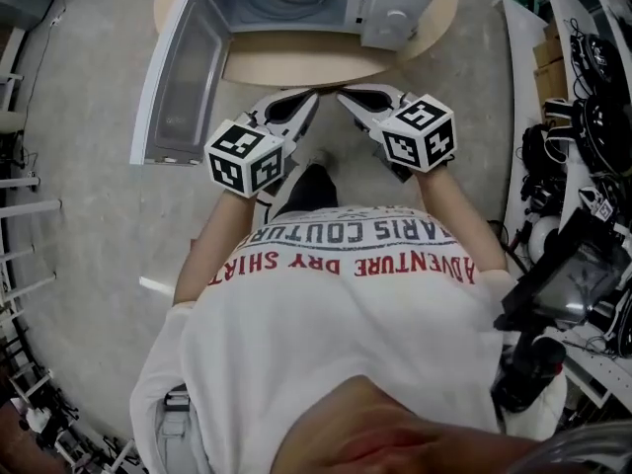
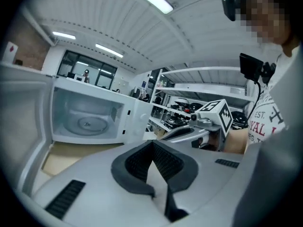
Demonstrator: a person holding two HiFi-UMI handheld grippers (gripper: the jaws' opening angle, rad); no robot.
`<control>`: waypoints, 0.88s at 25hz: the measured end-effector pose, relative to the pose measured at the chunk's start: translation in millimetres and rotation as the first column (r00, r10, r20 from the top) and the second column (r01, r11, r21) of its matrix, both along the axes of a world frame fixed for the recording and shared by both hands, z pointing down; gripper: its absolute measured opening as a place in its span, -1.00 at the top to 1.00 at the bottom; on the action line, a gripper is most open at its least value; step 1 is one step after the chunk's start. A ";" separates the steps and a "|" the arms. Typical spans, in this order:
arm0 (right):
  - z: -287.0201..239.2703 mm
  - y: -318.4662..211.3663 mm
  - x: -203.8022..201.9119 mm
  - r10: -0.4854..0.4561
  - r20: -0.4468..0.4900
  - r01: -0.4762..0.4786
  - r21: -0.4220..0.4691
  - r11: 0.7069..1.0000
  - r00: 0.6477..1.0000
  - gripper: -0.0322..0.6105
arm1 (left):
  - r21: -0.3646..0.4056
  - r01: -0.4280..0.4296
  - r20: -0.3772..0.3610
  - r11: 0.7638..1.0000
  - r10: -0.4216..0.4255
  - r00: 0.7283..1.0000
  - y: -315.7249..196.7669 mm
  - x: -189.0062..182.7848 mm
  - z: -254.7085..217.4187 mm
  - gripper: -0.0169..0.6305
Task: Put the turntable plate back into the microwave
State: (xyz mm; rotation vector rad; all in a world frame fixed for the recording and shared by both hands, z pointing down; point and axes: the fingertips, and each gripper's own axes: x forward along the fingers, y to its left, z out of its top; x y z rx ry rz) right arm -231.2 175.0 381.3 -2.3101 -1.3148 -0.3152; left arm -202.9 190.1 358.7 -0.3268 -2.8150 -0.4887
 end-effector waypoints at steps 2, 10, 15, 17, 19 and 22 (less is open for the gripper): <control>-25.7 -33.9 18.2 -0.020 0.084 0.024 -0.047 0.999 0.996 0.87 | -0.039 -0.012 0.001 0.999 0.012 1.000 -37.7 14.9 -24.7 0.94; -75.5 -109.3 95.9 -0.027 0.189 0.048 -0.111 0.993 0.982 0.87 | -0.050 -0.019 -0.023 0.999 0.018 1.000 -112.7 85.3 -61.3 0.94; -81.5 -148.1 176.6 0.005 0.219 0.024 -0.130 0.991 0.976 0.89 | -0.038 -0.026 -0.030 0.999 0.025 0.999 -151.7 175.4 -51.6 0.94; -80.6 -173.5 227.1 0.027 0.205 0.000 -0.130 0.991 0.978 0.89 | -0.035 -0.036 -0.019 0.999 0.035 0.999 -177.3 230.7 -50.4 0.94; -77.8 -207.5 286.6 0.042 0.159 -0.022 -0.129 0.991 0.986 0.89 | -0.034 -0.052 -0.032 0.998 0.050 0.998 -209.0 290.3 -43.7 0.94; -71.8 -266.9 365.9 0.073 0.104 -0.059 -0.124 0.990 0.992 0.89 | -0.034 -0.087 -0.053 0.996 0.085 0.995 -264.7 368.7 -39.2 0.94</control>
